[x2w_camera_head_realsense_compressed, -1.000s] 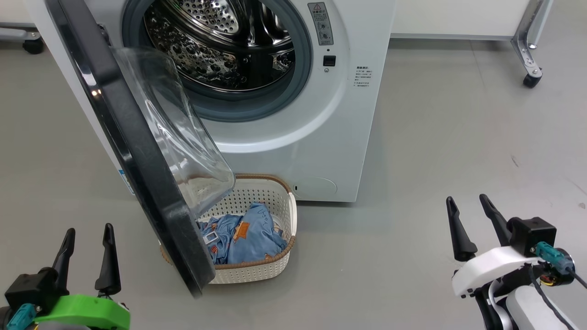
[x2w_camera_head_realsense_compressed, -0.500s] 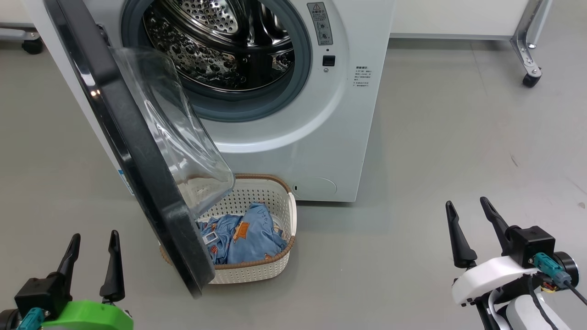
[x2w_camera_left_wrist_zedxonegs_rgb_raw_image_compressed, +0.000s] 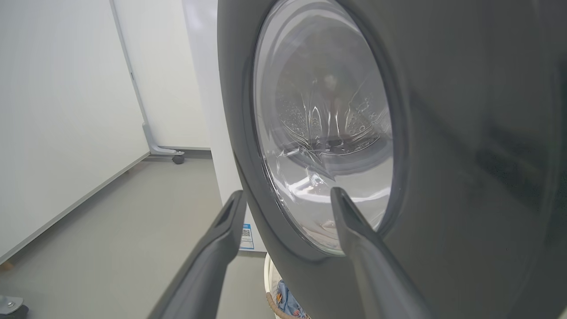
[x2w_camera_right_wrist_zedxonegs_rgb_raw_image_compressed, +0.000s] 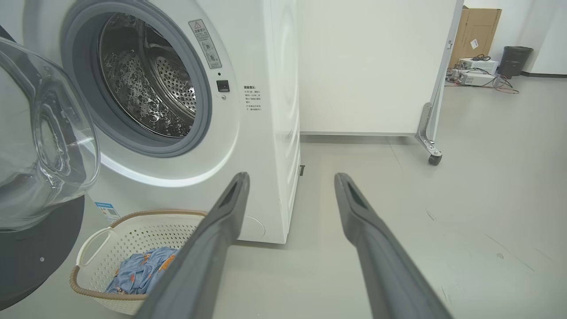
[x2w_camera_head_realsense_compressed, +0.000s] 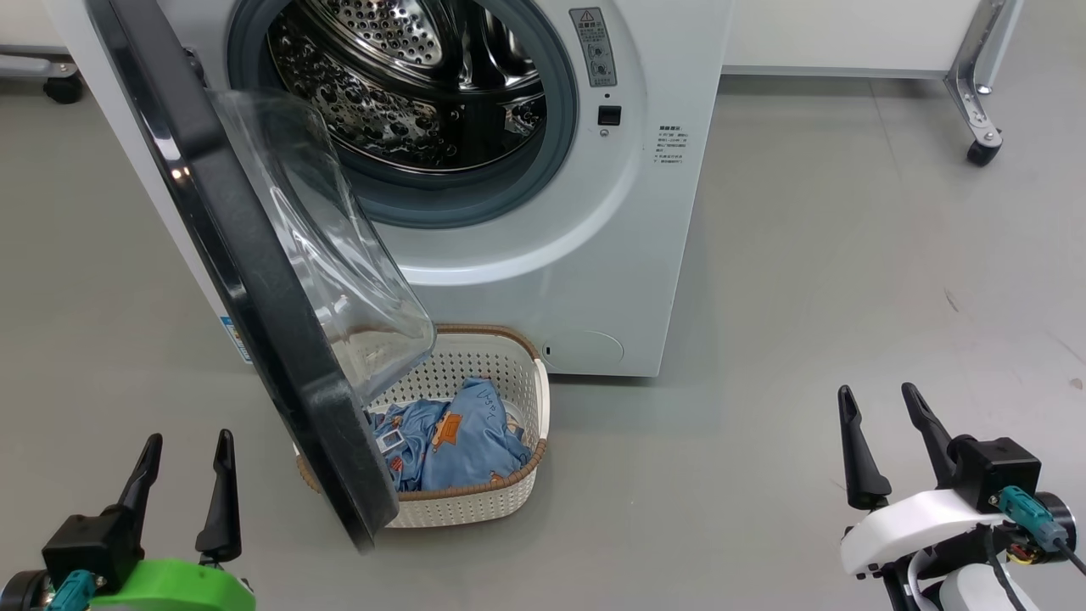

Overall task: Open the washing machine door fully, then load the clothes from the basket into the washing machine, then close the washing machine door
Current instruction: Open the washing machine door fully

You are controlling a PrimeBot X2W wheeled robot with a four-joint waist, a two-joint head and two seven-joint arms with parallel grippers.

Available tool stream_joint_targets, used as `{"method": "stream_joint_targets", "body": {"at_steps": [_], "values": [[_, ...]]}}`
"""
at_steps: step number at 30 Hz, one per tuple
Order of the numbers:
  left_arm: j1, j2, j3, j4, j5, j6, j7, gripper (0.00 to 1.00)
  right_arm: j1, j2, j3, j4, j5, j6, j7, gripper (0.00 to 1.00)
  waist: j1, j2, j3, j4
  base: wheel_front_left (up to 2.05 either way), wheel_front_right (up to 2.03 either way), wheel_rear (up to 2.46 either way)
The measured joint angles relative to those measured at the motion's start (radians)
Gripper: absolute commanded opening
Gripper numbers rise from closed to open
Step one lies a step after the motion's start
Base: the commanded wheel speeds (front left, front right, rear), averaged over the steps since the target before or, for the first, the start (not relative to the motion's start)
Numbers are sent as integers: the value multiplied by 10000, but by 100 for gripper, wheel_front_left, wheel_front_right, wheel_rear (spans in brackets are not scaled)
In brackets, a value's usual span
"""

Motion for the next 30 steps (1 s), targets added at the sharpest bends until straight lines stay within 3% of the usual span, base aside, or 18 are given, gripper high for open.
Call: {"method": "stream_joint_targets", "body": {"at_steps": [30], "values": [[19,25,-167,0,79,0,0,100,195,270,-593,180,-167,196,-2,100,0,0,32,139,0,0,0]]}}
